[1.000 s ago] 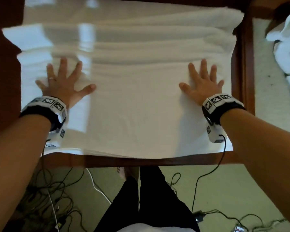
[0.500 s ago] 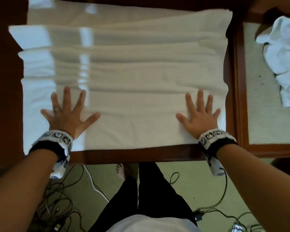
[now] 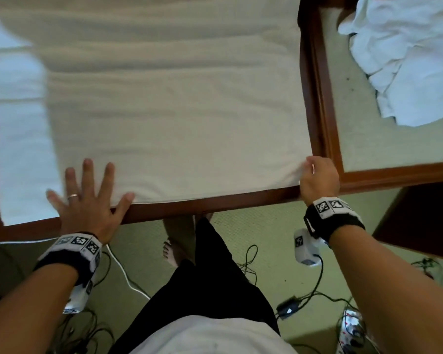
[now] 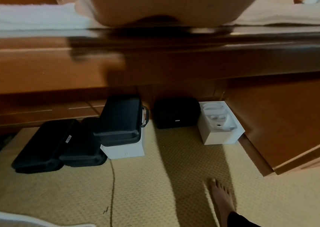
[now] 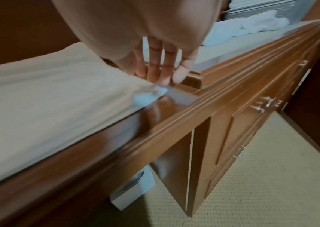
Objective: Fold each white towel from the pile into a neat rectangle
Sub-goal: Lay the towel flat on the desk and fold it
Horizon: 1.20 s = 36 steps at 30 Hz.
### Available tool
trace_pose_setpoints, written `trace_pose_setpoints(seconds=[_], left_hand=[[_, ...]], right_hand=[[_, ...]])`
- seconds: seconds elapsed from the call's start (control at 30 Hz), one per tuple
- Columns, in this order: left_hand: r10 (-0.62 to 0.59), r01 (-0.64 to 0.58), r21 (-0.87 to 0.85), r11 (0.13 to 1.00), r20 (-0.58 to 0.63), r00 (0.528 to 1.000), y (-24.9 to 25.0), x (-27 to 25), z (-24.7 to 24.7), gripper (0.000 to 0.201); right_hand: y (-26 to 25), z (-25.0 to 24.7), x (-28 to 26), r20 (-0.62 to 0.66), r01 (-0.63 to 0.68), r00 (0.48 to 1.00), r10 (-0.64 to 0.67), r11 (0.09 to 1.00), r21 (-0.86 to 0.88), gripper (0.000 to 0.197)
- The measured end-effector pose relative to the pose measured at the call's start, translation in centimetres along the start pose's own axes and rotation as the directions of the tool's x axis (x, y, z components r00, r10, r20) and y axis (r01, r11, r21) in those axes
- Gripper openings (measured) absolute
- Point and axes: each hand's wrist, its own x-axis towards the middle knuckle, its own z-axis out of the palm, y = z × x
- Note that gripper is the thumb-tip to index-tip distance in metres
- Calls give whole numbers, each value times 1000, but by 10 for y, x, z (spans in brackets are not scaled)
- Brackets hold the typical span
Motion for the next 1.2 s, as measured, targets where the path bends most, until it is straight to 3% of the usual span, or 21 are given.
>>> trace_pose_setpoints(seconds=[0.1, 0.3, 0.47, 0.6, 0.77, 0.93, 1.07, 1.2], left_hand=[[3, -3, 8, 1000, -32, 999, 0, 1, 5, 83], [2, -3, -6, 1000, -62, 998, 3, -1, 6, 84], [127, -123, 57, 991, -63, 990, 11, -5, 12, 89], [125, -120, 53, 991, -90, 988, 13, -5, 17, 91], [125, -115, 100, 988, -106, 986, 15, -4, 14, 97], [147, -137, 129, 982, -75, 986, 18, -17, 5, 107], [163, -156, 133, 979, -47, 985, 18, -20, 4, 112], [189, -173, 177, 969, -81, 979, 13, -18, 13, 110]], right_hand=[[10, -12, 9, 79, -177, 980, 182, 982, -62, 27], [8, -20, 20, 178, -197, 959, 221, 970, -141, 23], [0, -21, 22, 210, -151, 956, 206, 956, -251, 22], [-2, -19, 21, 238, -171, 946, 218, 964, -204, 32], [-6, -26, 30, 313, -170, 929, 197, 979, -112, 17], [5, -49, 40, 227, -132, 968, 109, 987, 86, 13], [23, -35, 29, 230, -63, 970, 79, 995, -75, 15], [30, -20, 21, 129, -37, 991, 47, 996, -78, 13]])
